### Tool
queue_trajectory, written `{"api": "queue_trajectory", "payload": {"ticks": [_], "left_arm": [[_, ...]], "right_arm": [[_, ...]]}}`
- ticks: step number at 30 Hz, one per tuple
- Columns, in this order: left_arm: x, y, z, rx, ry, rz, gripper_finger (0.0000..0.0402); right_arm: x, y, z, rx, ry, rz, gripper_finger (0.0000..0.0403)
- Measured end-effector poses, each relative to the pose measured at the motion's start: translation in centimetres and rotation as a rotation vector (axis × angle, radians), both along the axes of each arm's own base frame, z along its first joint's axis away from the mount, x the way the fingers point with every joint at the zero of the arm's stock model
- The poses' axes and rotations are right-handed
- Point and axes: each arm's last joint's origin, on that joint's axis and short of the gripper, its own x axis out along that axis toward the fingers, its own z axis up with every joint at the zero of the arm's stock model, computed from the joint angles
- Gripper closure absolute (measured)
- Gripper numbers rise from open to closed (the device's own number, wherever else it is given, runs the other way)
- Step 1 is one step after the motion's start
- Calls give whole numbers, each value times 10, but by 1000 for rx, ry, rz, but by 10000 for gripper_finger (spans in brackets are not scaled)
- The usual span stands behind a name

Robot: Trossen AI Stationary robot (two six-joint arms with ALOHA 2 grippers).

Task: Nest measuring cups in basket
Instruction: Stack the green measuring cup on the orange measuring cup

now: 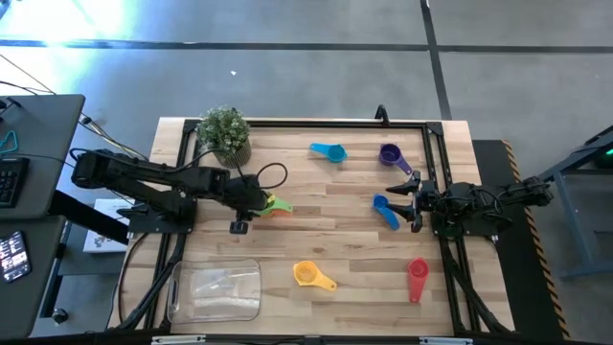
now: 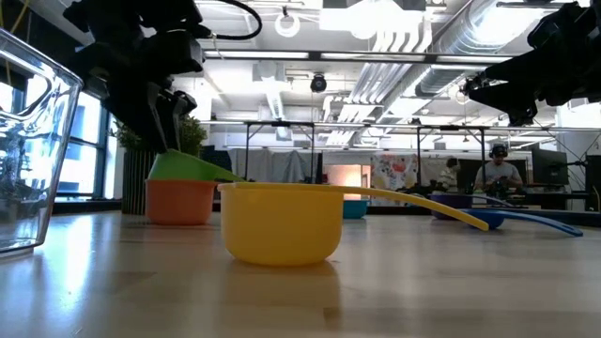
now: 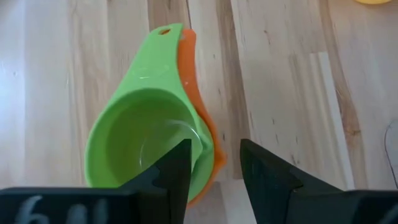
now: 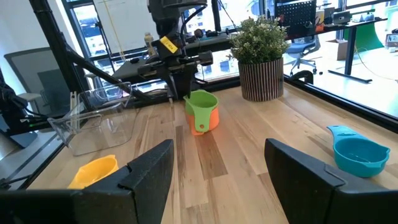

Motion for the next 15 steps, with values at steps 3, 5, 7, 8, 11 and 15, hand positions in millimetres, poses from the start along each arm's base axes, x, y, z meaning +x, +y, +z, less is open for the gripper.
{"api": "queue_trajectory", "payload": {"ticks": [3,5,7,8,11,15], "left_arm": [[-1,-1,0,-9,9,9,273],[-1,-2,-1,-12,10,11,273],[-2,-2,-1,-16,20,12,273],[-2,-1,-1,-13,22,11,273],[-1,4,0,5,11,15,273],[1,8,10,-24,18,30,273]], "right_arm": [[0,0,0,0,0,0,160],[0,0,0,0,0,0,160],[0,0,0,0,0,0,160],[0,0,0,0,0,0,160],[0,0,0,0,0,0,160],[0,0,0,0,0,0,160]]}}
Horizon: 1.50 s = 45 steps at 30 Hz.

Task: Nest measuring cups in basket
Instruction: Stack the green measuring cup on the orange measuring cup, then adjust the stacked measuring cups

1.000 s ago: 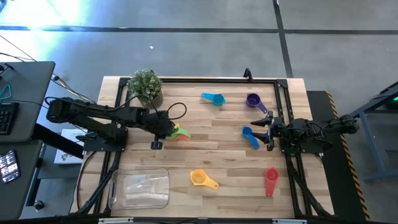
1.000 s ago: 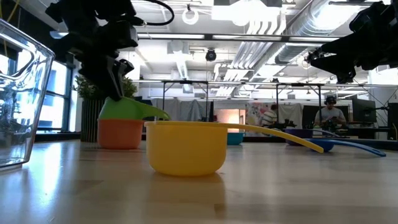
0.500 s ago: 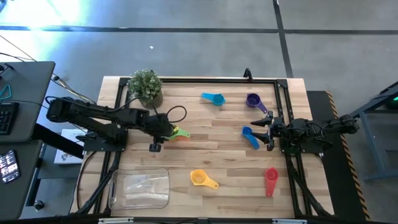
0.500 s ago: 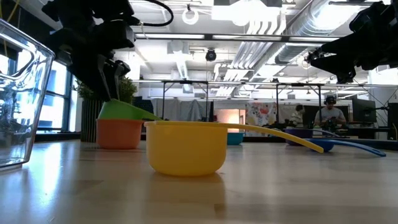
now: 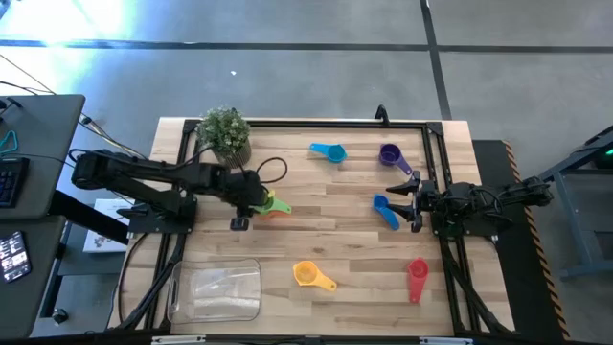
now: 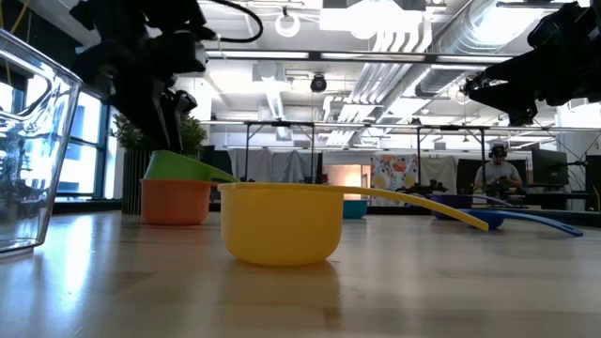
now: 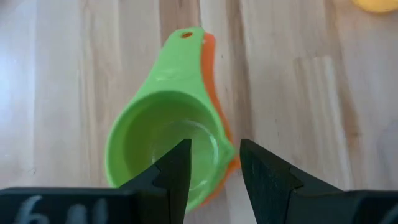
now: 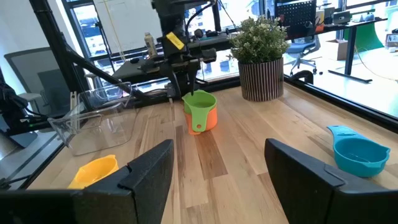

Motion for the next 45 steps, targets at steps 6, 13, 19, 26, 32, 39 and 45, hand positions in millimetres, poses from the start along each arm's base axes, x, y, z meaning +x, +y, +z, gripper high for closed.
{"api": "queue_trajectory", "payload": {"ticks": [6,13,19,26,32,39,45], "left_arm": [[3,5,9,61,-13,-15,273],[3,16,-3,47,8,-3,273],[11,18,-15,18,37,15,273],[20,23,-28,-44,65,44,273],[20,24,-27,-68,53,46,273],[17,24,-7,-52,27,70,273],[-3,22,3,-81,148,187,273]], "right_arm": [[0,0,0,0,0,0,160],[0,0,0,0,0,0,160],[0,0,0,0,0,1,160],[0,0,0,0,0,0,160],[0,0,0,0,0,0,160],[0,0,0,0,0,0,160],[0,0,0,0,0,1,160]]}}
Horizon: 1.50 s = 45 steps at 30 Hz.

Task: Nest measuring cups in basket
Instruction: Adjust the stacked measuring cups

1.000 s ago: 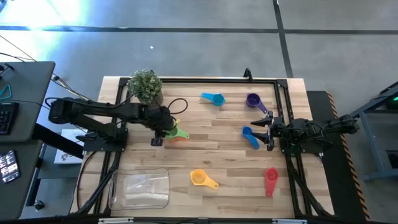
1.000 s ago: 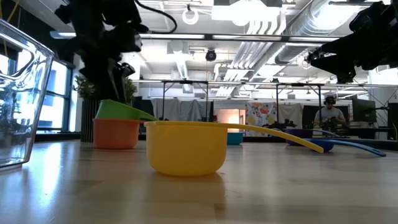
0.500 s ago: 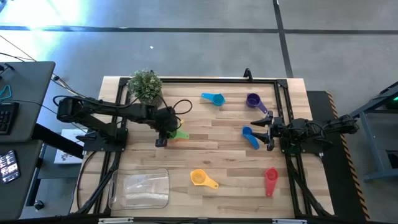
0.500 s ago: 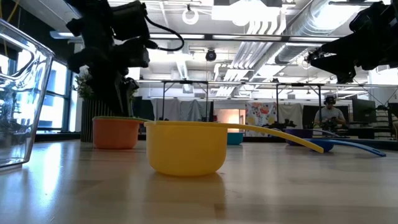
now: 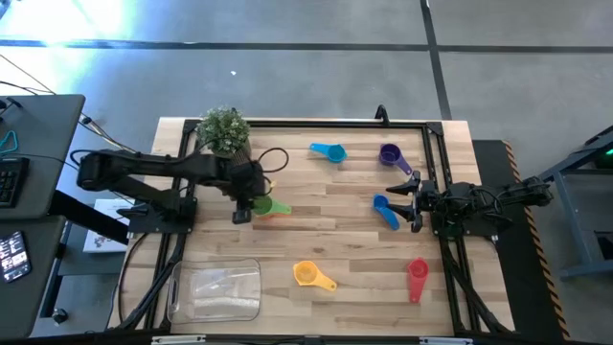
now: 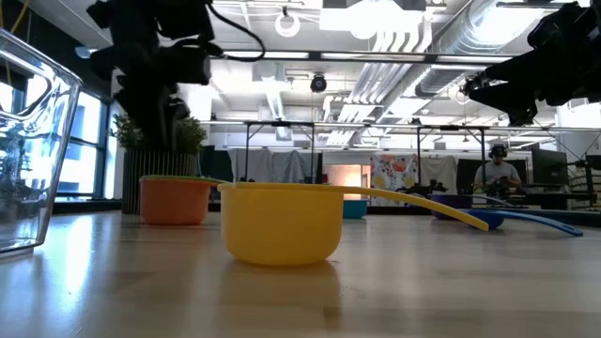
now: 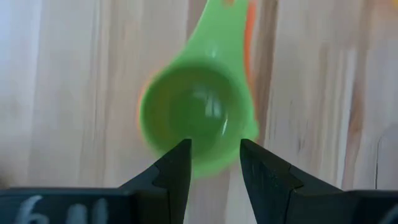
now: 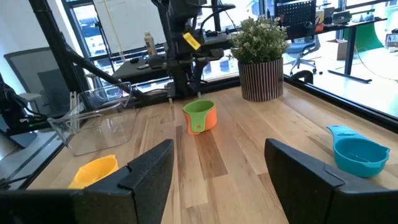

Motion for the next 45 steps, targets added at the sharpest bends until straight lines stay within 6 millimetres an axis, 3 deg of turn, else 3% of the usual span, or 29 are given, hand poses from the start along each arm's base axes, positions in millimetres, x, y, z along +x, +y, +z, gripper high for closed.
{"api": "queue_trajectory", "payload": {"ticks": [8,20,26,45], "left_arm": [[-17,4,0,9,130,110,273],[-22,12,-27,-48,137,126,273],[-19,13,-36,-58,67,123,273],[4,9,-37,-67,-98,133,273]], "right_arm": [[0,0,0,0,0,0,160],[0,0,0,0,0,0,160],[0,0,0,0,0,0,160],[0,0,0,0,0,0,160]]}}
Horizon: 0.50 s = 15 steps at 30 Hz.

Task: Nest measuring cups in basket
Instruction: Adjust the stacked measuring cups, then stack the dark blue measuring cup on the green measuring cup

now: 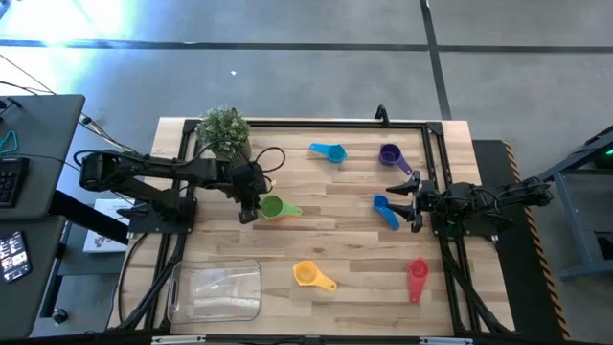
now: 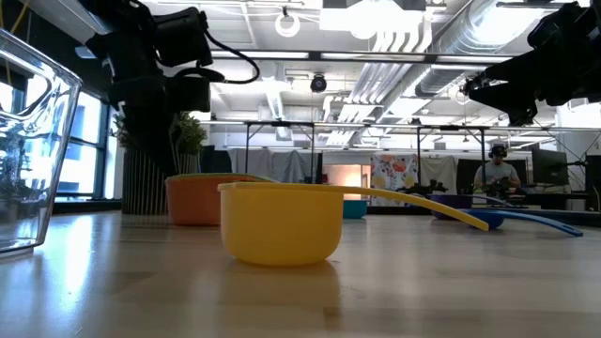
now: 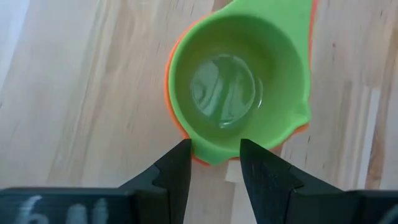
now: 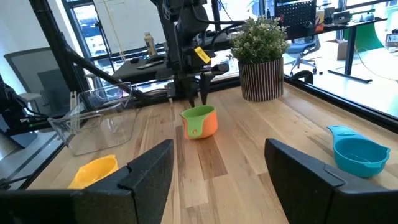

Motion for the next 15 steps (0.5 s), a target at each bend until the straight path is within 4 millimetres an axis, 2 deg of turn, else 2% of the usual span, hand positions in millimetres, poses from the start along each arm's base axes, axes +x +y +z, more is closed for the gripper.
{"api": "queue_trajectory", "payload": {"ticks": [9,15], "left_arm": [[12,2,27,27,-41,-21,273],[18,2,57,39,-44,-54,273]], "right_arm": [[0,0,0,0,0,0,160],[0,0,0,0,0,0,160]]}}
